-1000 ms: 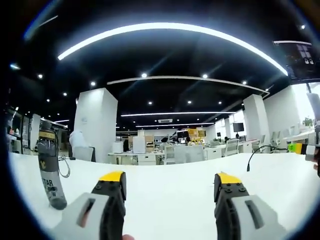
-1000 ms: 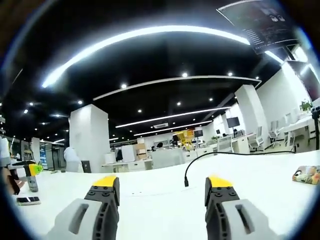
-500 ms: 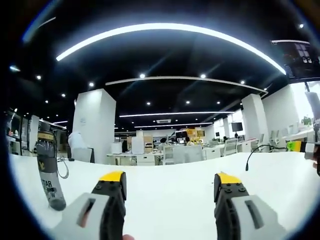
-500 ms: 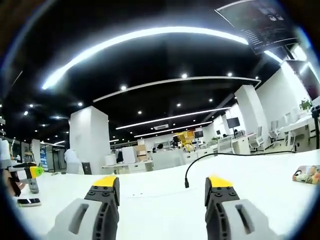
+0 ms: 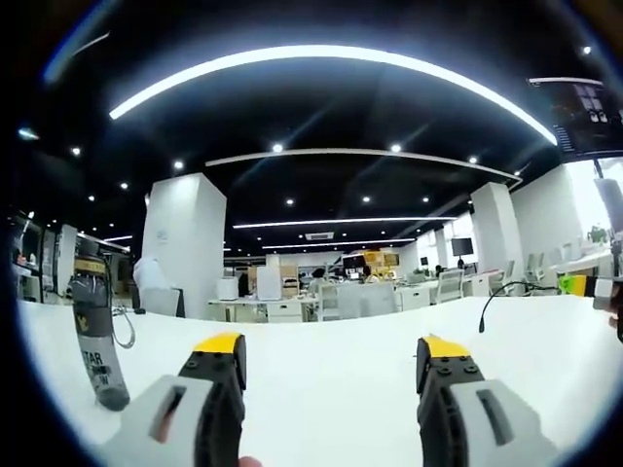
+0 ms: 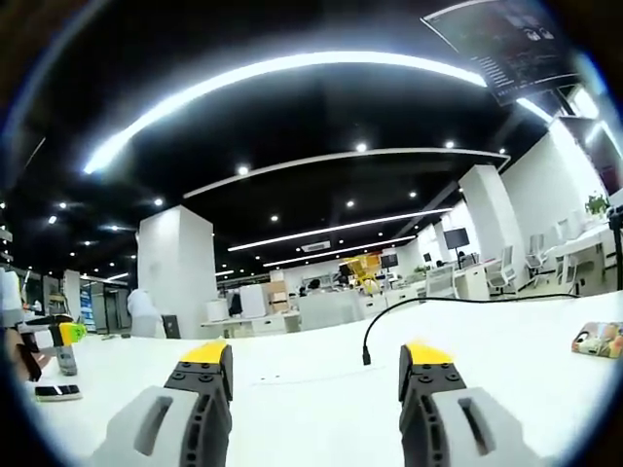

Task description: Find the data cable on the table. Grasp the USB connector end of the cable and insert it into the USB port on the table

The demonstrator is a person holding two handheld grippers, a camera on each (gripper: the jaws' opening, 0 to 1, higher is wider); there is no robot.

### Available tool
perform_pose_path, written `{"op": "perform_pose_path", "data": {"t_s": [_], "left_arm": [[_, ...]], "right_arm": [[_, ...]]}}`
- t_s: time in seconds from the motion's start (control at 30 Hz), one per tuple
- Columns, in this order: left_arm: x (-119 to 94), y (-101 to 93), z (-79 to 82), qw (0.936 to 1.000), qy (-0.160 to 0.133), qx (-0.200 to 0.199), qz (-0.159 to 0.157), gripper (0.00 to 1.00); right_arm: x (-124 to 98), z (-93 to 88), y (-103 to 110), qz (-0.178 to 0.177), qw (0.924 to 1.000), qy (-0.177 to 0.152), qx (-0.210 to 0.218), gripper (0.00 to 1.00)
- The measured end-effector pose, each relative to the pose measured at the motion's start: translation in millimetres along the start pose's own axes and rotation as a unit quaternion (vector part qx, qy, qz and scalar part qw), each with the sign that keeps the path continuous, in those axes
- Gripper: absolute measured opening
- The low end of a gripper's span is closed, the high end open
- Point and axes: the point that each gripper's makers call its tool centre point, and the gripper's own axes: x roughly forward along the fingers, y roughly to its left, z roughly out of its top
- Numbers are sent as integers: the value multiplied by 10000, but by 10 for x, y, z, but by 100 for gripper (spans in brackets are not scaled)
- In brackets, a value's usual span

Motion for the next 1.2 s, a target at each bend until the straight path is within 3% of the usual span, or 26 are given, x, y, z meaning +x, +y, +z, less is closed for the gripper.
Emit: {"op": "perform_pose_path", "data": {"t_s": [0.67, 0.93, 1.2], "left_arm": [[12, 5, 3, 10000, -1, -61, -22, 71], [15, 100, -13, 9999, 34, -81, 143, 71], [5, 51, 34, 9999, -29, -97, 74, 71]], "right_arm": [[6, 18, 13, 38, 10000, -36, 17, 70], [6, 35, 8, 53, 9999, -79, 61, 71], [1, 77, 28, 74, 9999, -140, 0, 71]]}}
